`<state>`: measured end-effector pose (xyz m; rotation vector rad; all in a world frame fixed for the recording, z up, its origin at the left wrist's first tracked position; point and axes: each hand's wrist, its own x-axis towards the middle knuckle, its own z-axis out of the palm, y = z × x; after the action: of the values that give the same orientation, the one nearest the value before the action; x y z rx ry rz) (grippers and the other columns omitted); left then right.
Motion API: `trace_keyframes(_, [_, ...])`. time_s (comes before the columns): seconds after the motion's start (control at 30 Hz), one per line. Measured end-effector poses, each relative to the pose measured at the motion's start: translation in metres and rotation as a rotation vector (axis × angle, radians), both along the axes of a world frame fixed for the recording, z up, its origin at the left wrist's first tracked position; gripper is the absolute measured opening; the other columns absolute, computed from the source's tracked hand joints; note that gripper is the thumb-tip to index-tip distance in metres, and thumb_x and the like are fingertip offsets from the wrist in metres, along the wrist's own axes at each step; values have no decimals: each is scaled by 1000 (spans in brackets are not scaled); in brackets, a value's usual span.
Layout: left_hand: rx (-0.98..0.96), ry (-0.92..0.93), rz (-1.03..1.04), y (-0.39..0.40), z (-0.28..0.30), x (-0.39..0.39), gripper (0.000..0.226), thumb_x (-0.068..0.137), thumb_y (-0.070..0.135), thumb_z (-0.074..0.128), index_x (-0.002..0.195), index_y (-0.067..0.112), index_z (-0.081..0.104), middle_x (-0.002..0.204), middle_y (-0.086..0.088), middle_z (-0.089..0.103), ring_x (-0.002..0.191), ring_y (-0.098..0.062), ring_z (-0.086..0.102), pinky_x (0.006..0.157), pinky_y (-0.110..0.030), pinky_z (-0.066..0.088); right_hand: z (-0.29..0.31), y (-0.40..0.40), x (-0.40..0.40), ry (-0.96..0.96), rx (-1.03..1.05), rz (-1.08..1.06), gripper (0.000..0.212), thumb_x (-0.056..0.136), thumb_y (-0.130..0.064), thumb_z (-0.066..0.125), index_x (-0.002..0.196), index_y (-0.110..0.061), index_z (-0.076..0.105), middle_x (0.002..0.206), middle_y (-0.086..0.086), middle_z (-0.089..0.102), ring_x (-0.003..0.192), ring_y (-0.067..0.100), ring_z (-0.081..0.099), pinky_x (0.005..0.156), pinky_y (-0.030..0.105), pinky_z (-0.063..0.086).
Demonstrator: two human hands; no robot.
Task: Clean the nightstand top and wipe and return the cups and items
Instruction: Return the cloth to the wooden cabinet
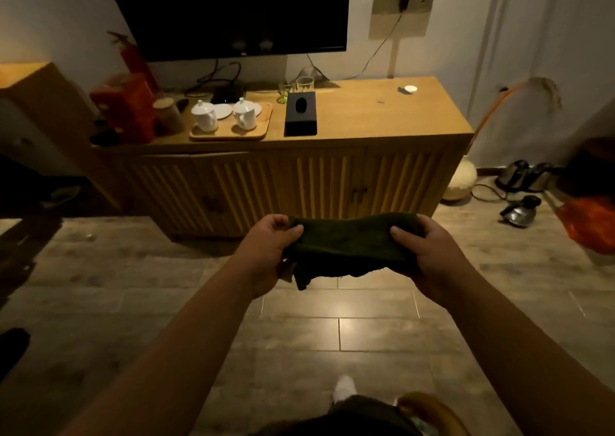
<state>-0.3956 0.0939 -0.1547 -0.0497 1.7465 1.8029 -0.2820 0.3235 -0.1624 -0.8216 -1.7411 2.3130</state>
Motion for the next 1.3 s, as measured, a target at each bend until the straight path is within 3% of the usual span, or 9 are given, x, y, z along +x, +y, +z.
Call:
trace_keyframes(0.13, [15,19,3,46,8,-78,27,89,10,63,115,14,56,112,-11,64,92,-27,68,63,-35,56,15,54,-84,1,-7,39,34,83,-6,67,114,-17,57,118,12,59,101,32,65,70,37,58])
trace_keyframes(0.23, [35,4,37,80,8,-133,24,89,6,62,112,9,62,108,-14,68,84,-25,72,59,-34,56,21,88,-142,-20,6,67,40,79,-4,70,114,-19,58,116,9,59,100,30,65,70,36,58])
trace_keyframes(0.5, [-43,45,74,167,-36,-310,16,89,11,65,104,14,66,98,-10,73,80,-22,73,57,-34,57,-19,166,-306,-123,329,-6,26,80,-17,75,101,-24,62,106,4,66,97,21,66,75,40,59])
trace_keyframes(0.67, [-118,93,-8,212,-64,-416,7,88,14,67,94,14,70,92,-8,74,88,-24,71,78,-41,59,-44,202,-393,-180,422,-72,19,82,-15,74,96,-22,63,101,4,69,94,20,66,80,40,57])
trace_keyframes(0.83, [-187,95,-20,267,-81,-512,8,90,17,67,94,12,67,97,-10,71,91,-25,68,83,-43,57,-62,248,-480,-254,458,-93,23,84,-16,72,106,-14,63,104,8,68,96,24,66,87,49,55])
trace_keyframes(1.0, [-262,81,2,319,-113,-577,14,91,20,65,102,11,64,103,-9,67,97,-25,64,89,-46,54,-97,295,-551,-339,569,-89,26,86,-23,71,108,-14,61,101,5,67,94,23,64,84,44,55])
trace_keyframes(1.1, [-358,120,10,348,-136,-606,15,92,26,63,102,15,61,104,-4,63,94,-21,59,79,-36,49,-123,320,-589,-358,640,-71,22,85,-26,70,102,-19,58,92,-3,65,89,18,63,70,30,50])
trace_keyframes(1.2, [-429,105,55,375,-162,-627,7,92,28,62,92,22,57,97,1,59,83,-13,55,63,-29,41,-151,343,-623,-387,656,-18,21,86,-28,70,101,-22,55,90,-5,63,85,16,61,67,27,44])
trace_keyframes(1.3, [-505,43,55,397,-185,-642,4,92,23,60,93,20,58,96,-2,61,84,-18,57,69,-32,46,-176,365,-649,-436,658,23,21,86,-26,69,100,-22,55,91,-3,62,84,16,59,69,26,41])
